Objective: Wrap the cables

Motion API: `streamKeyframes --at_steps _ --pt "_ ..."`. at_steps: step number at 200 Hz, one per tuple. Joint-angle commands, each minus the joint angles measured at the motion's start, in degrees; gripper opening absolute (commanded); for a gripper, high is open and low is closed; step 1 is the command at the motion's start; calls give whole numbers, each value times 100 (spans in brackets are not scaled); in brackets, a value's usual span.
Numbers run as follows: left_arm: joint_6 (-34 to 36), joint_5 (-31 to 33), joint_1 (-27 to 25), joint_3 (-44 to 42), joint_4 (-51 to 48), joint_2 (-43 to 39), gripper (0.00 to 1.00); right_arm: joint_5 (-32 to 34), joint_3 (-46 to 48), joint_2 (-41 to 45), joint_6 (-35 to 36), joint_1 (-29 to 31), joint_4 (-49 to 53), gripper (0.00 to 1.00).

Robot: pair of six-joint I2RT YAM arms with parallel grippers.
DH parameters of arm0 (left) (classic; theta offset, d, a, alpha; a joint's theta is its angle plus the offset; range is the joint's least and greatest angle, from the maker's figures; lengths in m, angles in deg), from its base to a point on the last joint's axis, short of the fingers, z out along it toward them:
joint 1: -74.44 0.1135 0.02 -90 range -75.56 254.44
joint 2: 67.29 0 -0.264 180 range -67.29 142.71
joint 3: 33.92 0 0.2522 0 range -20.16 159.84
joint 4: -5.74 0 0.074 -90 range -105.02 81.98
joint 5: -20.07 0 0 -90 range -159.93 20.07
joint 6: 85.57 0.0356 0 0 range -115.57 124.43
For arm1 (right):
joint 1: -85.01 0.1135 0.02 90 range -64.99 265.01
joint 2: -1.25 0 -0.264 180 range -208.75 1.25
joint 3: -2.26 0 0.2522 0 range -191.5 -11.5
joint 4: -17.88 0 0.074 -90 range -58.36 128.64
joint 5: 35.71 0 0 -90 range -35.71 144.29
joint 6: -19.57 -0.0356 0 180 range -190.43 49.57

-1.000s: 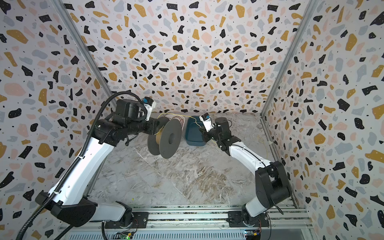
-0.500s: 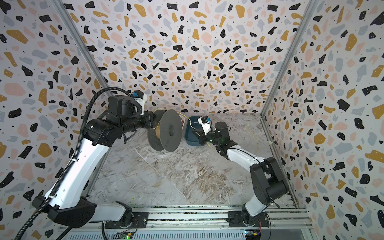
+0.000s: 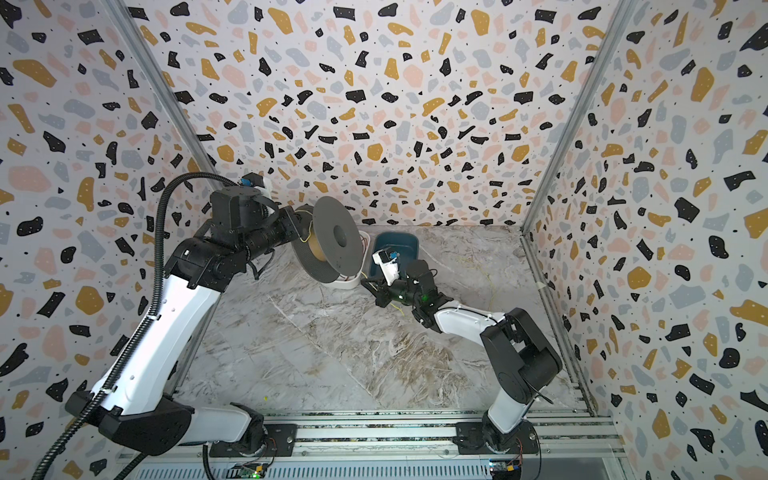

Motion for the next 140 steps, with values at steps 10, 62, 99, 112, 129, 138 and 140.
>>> streamKeyframes --at_steps 10,62,99,112,129,138,140 --pt "-371 1149 130 -297 1812 -349 0 451 20 232 17 344 759 0" --pt "-362 2271 126 -1150 2251 -474 0 1381 -474 512 516 981 1920 0" --pt "-379 2784 129 -1350 2160 -370 0 2076 -944 552 881 1401 2615 0" --pt "-415 2937 124 -1345 2030 -305 0 2371 -1113 563 1051 1559 2827 0" --pt "-345 3085 112 -1308 1827 -172 0 2937 -1374 572 1285 1810 3130 0" --pt "-326 3153 112 -1289 1718 -111 0 3256 -1499 592 1380 1929 3251 0" --pt "-314 3166 112 -1290 1697 -101 0 3345 -1511 594 1395 1961 3261 0"
